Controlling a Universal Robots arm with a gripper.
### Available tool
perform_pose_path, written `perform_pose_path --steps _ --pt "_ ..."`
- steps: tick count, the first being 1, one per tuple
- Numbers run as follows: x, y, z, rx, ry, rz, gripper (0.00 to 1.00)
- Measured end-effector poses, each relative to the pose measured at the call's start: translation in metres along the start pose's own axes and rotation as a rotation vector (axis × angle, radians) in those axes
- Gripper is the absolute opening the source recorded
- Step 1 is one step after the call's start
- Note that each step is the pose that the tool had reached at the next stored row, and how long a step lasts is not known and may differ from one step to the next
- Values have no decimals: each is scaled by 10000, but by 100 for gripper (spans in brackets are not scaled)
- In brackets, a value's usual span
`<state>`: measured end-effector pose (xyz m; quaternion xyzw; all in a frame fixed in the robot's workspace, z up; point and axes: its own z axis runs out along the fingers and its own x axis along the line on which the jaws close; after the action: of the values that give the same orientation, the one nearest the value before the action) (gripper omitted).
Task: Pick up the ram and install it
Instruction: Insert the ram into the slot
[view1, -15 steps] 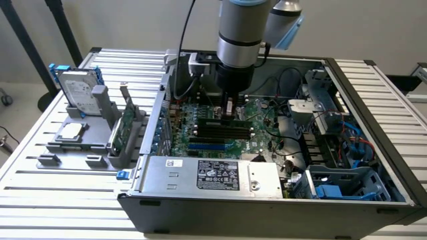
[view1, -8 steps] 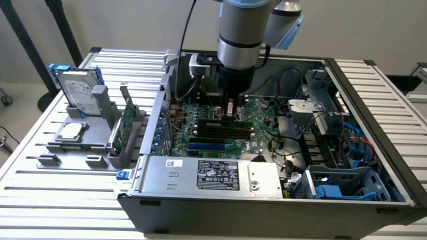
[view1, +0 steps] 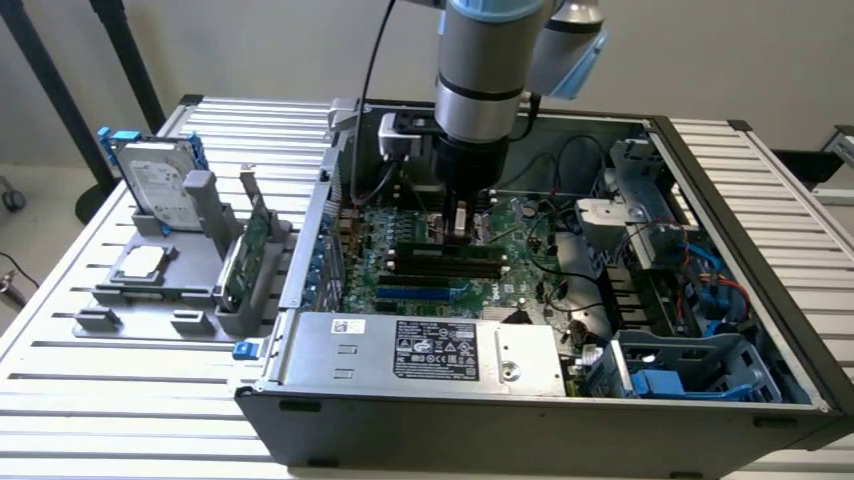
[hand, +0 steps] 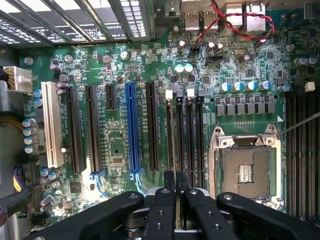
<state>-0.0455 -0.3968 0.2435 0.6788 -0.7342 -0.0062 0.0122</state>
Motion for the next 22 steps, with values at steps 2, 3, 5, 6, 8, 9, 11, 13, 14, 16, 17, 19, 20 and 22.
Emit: perform_pose_path --steps 2,3,5,6,8,9,11,13,14,16,17,19,20,22 --pt "0 -2 6 1 18 0 13" --pt "0 -4 8 0 24 0 13" --pt "0 -5 10 1 26 1 13" --pt "0 -6 12 2 27 0 13" --pt "0 -6 12 2 28 0 13" --pt "0 -6 13 2 28 0 13" --pt "-1 -7 21 11 24 -1 13" --pt "-1 -7 27 17 29 0 13" --pt "-1 -6 31 20 32 0 13" --pt "-2 -7 35 24 42 0 13" --pt "-4 -7 38 26 48 1 13" --pt "-7 -6 43 29 67 1 13" --pt "-9 -6 46 29 78 1 13" --pt "-12 -6 53 30 92 1 13"
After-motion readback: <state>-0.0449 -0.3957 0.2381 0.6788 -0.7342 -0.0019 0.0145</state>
